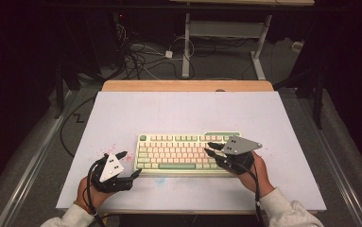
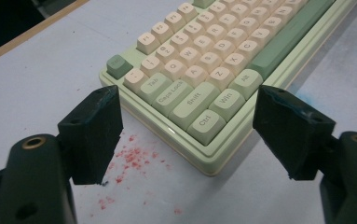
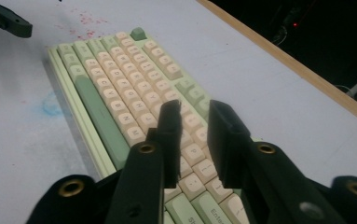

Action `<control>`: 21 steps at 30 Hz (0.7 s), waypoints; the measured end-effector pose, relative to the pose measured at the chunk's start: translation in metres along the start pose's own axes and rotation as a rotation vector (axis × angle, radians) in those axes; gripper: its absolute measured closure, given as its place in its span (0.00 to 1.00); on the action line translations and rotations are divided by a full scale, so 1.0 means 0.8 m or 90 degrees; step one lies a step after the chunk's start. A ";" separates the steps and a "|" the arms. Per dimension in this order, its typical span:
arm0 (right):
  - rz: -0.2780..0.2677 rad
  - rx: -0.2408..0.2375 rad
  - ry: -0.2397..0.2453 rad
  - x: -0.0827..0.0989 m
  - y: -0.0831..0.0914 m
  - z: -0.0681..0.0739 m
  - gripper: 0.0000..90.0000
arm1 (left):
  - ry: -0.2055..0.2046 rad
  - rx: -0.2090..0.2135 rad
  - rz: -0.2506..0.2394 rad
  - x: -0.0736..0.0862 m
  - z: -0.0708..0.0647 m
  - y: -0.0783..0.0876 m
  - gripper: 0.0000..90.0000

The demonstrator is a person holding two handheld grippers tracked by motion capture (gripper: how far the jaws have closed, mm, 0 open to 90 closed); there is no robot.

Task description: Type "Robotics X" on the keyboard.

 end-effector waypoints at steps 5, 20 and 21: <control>-0.007 0.009 -0.002 0.007 0.000 0.001 0.57 | 0.010 -0.005 0.004 0.001 0.002 0.001 0.28; -0.043 0.036 0.021 0.016 0.015 0.011 0.26 | 0.014 -0.011 -0.005 -0.003 0.006 0.007 0.40; -0.045 0.037 0.021 0.017 0.016 0.011 0.25 | 0.014 -0.011 -0.005 -0.003 0.006 0.007 0.39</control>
Point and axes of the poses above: each handheld gripper's, and its own axes: y roughly backward along the jaws, x roughly out of its underside, z roughly to its left, the point moved 3 cm from there along -y, roughly forward along the jaws, and after that the axes turned 7 degrees about x, right-handed, at the moved point
